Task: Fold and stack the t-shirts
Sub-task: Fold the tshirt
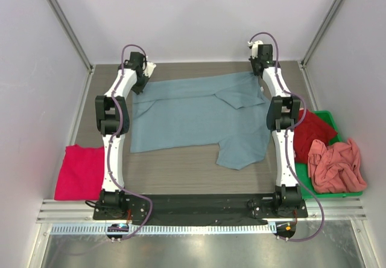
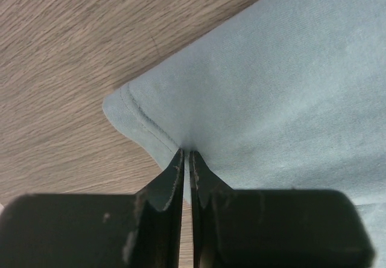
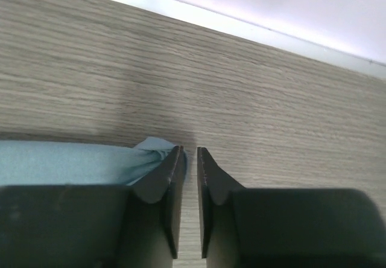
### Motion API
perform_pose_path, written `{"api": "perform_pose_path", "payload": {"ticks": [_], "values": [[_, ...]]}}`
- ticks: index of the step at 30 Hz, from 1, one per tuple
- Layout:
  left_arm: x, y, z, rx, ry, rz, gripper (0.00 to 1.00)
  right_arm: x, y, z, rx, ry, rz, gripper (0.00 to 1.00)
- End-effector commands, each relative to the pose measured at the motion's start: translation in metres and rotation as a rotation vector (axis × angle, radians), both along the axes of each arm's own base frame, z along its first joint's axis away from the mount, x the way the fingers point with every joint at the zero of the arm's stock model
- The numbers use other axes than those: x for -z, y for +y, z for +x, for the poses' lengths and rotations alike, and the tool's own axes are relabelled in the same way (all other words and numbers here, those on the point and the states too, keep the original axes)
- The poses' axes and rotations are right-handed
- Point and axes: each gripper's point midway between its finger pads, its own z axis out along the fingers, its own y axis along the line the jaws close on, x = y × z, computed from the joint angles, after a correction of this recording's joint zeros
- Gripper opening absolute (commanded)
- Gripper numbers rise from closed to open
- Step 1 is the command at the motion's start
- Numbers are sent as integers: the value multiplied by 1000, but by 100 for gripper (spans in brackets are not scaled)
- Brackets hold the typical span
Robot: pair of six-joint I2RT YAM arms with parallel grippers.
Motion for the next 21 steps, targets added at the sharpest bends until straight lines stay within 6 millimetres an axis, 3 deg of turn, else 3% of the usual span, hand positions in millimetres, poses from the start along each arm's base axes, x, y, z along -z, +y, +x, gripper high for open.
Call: {"api": "perform_pose_path", "payload": {"ticks": [1,3,4,7,11,12,15,21], "values": [[-4,6,5,-6,-26,32,8,-41,-40,12,128,-114,-24,25],[-27,9,15,-35,-92,29,13,-53,-42,13,137,-137,-7,35],[-35,10,19,-45,-117,28,16,-65,-42,14,136,-159,3,36],[-67,15,30,-95,-209,19,30,-77,-31,17,100,-182,79,38],[-86,18,32,-158,-251,-49,60,-72,-5,15,6,-155,185,39],[-86,15,30,-157,-243,-71,63,-68,-2,15,-5,-145,197,39],[-78,8,22,-164,-198,-143,65,-53,9,11,-39,-106,242,38],[-59,5,17,-197,-143,-214,55,-45,14,10,-53,-87,269,36]]}}
